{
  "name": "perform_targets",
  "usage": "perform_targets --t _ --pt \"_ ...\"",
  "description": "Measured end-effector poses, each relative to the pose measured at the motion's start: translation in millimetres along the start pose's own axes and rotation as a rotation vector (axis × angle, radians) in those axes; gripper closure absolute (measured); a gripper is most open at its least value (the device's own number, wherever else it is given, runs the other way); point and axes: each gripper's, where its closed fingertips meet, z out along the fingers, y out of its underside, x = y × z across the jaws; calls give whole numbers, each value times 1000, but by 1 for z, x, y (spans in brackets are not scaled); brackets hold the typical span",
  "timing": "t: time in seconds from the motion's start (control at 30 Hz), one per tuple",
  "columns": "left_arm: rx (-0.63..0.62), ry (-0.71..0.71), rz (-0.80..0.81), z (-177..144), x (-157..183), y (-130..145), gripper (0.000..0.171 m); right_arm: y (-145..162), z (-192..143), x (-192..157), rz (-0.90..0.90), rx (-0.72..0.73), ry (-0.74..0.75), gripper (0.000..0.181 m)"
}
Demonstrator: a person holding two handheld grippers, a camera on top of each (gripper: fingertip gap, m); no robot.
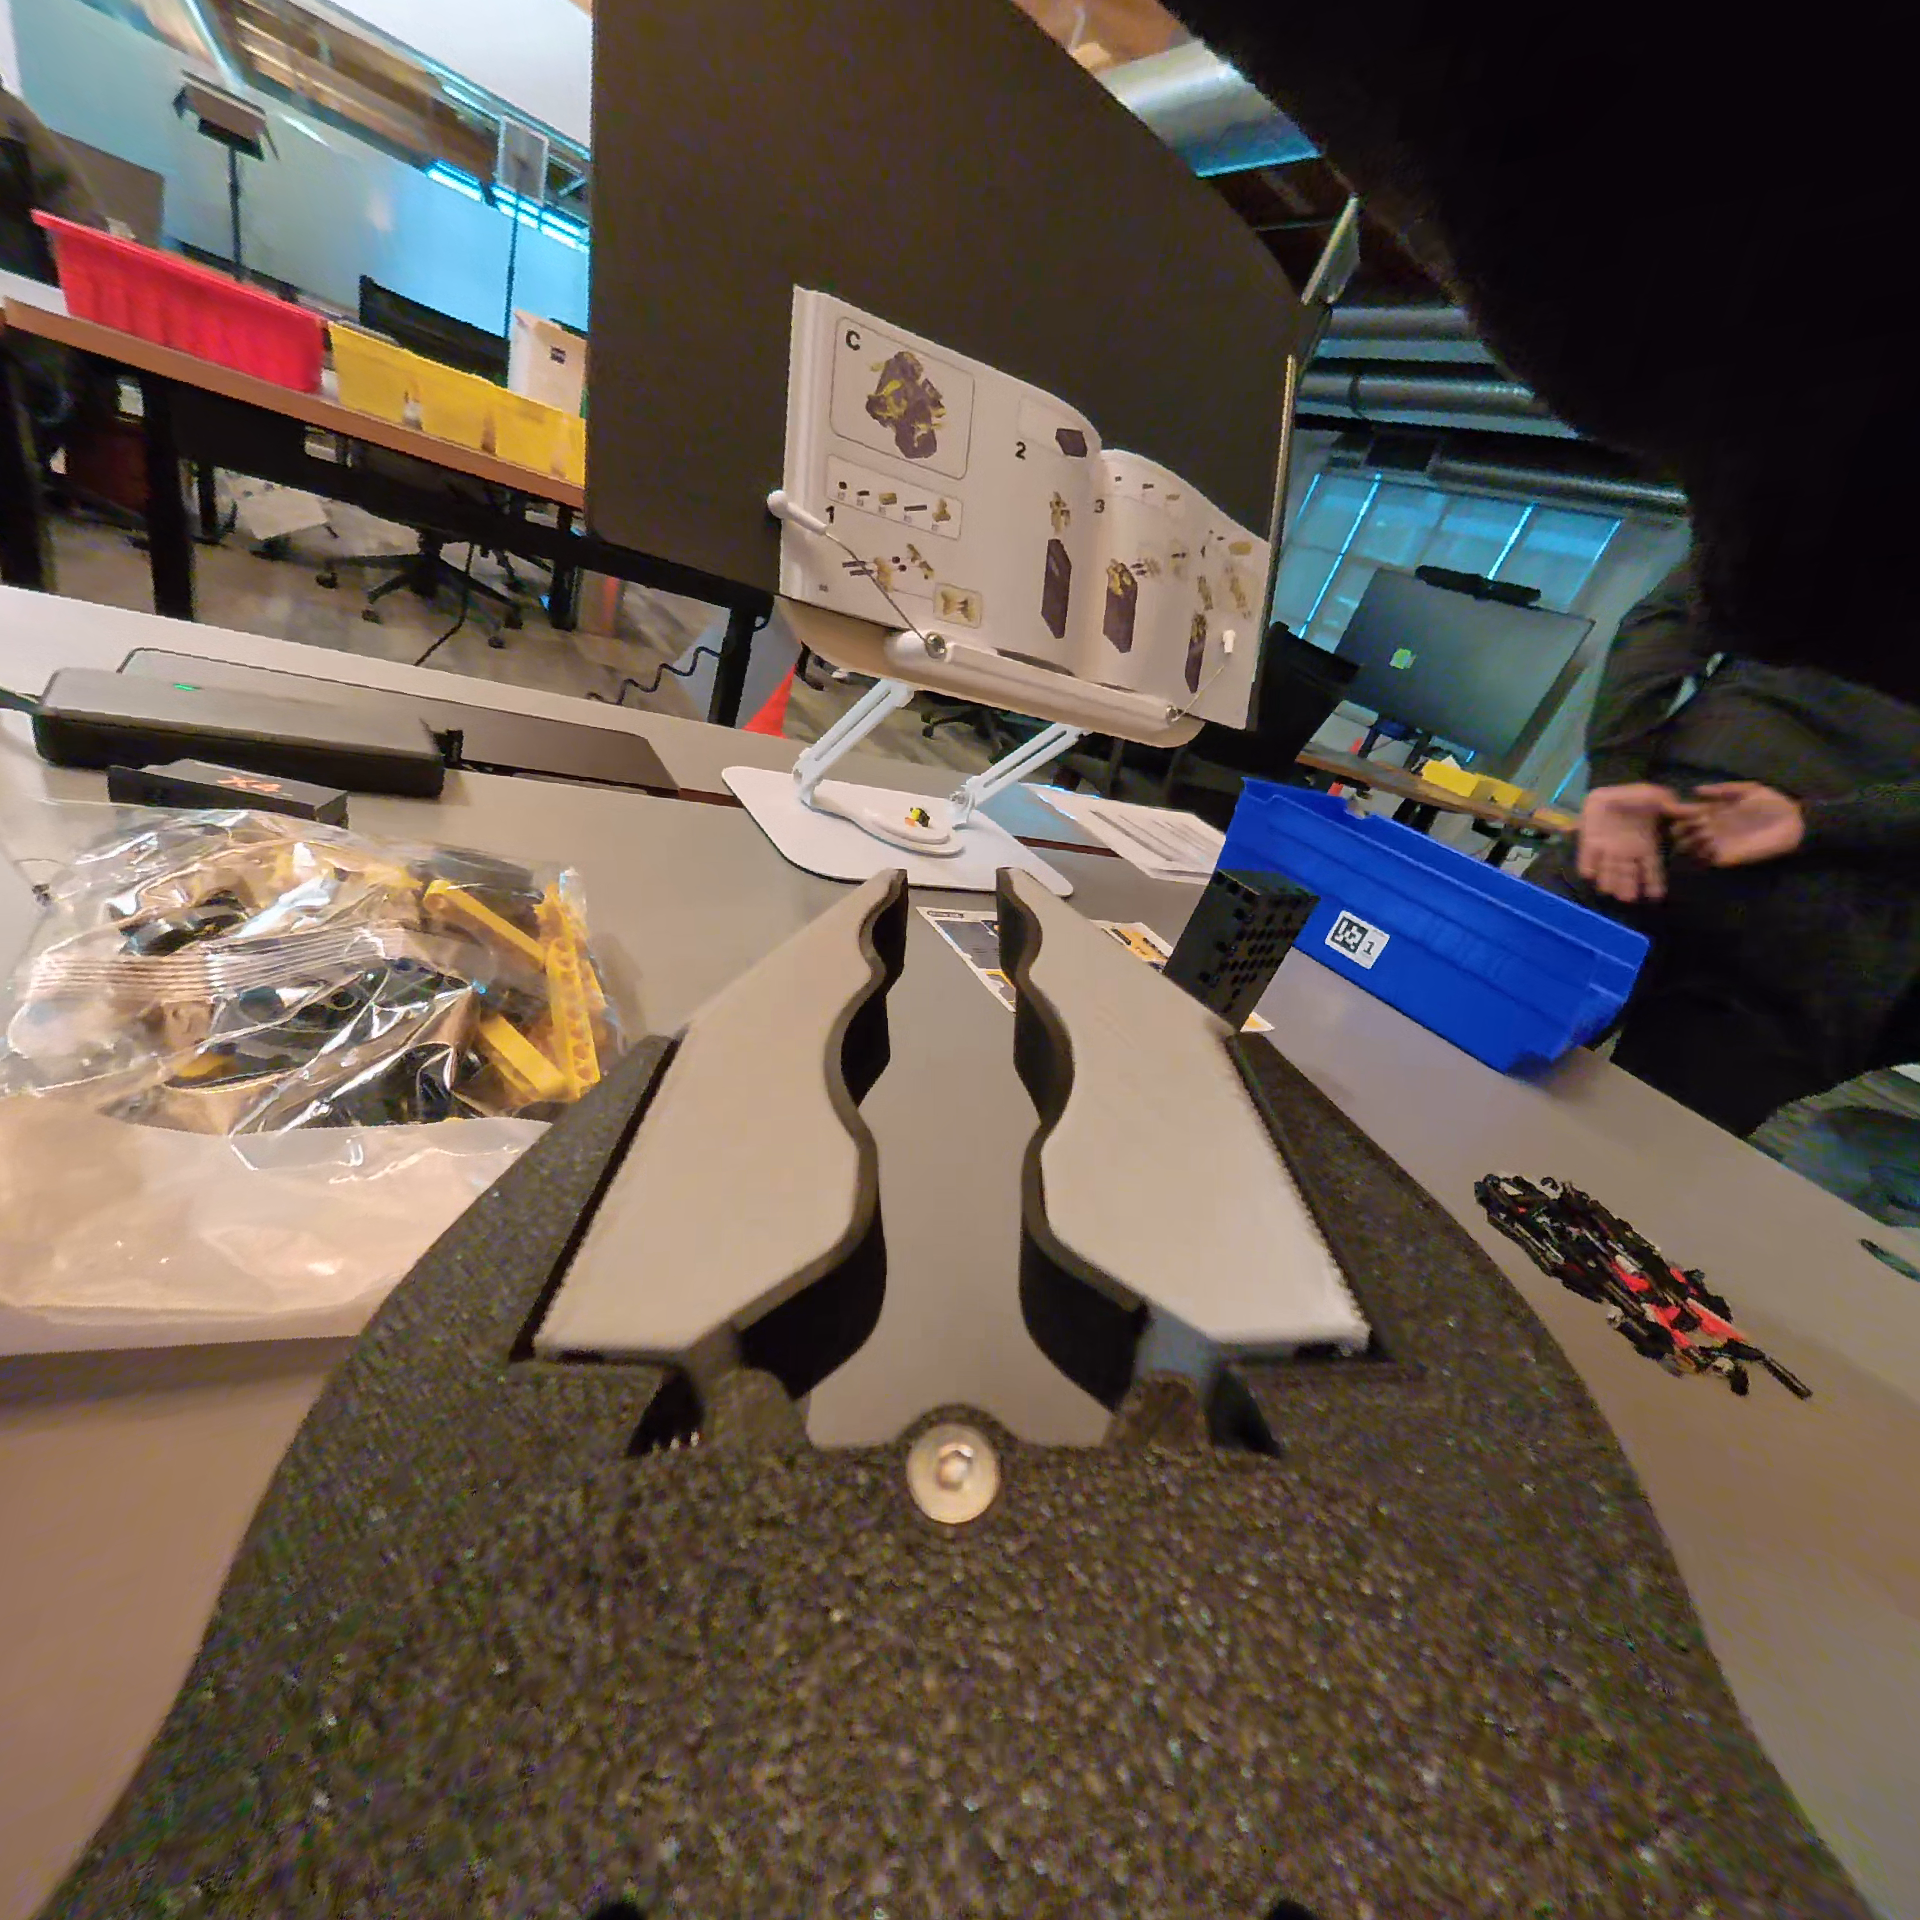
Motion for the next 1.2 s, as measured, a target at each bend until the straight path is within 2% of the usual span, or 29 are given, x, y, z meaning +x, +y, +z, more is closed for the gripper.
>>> perform_targets --t 0.77,1.0,1.2 --pt "-5 8 -14 1 0 1 156 -2 -21 -8 26 66 8 181" --pt "-5 9 -17 1 0 1 156 -5 -42 16 88 125 160 181" --pt "-6 8 -6 1 2 1 156 11 -26 28 188 90 203 181"
